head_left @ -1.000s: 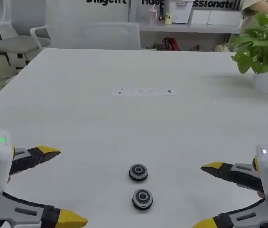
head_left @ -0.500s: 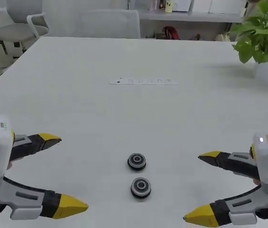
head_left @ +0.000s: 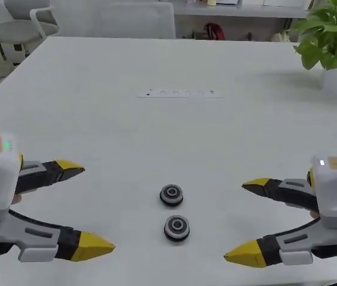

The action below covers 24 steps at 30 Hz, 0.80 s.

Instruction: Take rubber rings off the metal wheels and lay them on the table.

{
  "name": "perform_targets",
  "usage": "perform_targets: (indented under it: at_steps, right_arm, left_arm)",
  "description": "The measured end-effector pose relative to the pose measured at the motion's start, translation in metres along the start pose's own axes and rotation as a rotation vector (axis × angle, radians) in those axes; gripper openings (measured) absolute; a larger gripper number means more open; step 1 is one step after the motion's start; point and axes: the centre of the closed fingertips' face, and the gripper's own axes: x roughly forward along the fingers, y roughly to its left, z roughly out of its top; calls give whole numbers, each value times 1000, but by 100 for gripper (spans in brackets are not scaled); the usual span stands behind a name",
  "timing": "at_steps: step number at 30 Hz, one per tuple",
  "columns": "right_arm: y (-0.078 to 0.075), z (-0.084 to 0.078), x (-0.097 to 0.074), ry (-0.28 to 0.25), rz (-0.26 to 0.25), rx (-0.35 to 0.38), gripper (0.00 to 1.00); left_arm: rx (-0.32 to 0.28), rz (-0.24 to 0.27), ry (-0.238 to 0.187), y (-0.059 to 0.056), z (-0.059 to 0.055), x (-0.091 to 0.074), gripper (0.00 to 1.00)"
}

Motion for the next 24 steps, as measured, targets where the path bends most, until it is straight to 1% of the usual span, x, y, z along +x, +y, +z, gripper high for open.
perform_targets:
  at_steps: [3, 8, 12, 17, 24]
  right_arm:
    - [-1, -2, 2, 7, 6, -6, 87]
    - [-8, -2, 3, -6, 2, 1, 84]
    - [-8, -1, 5, -10, 12, 2, 82]
    - [-7, 1, 13, -1, 34, -12, 79]
    - [-7, 4, 23, 5, 59, -33, 77]
  left_arm:
    - [11, -2, 5, 1, 0, 3, 91]
    - [23, -16, 15, 2, 0, 9, 90]
    - [26, -25, 17, 4, 1, 14, 88]
    - [33, -34, 15, 6, 3, 18, 87]
    - [45, -61, 21, 3, 4, 26, 84]
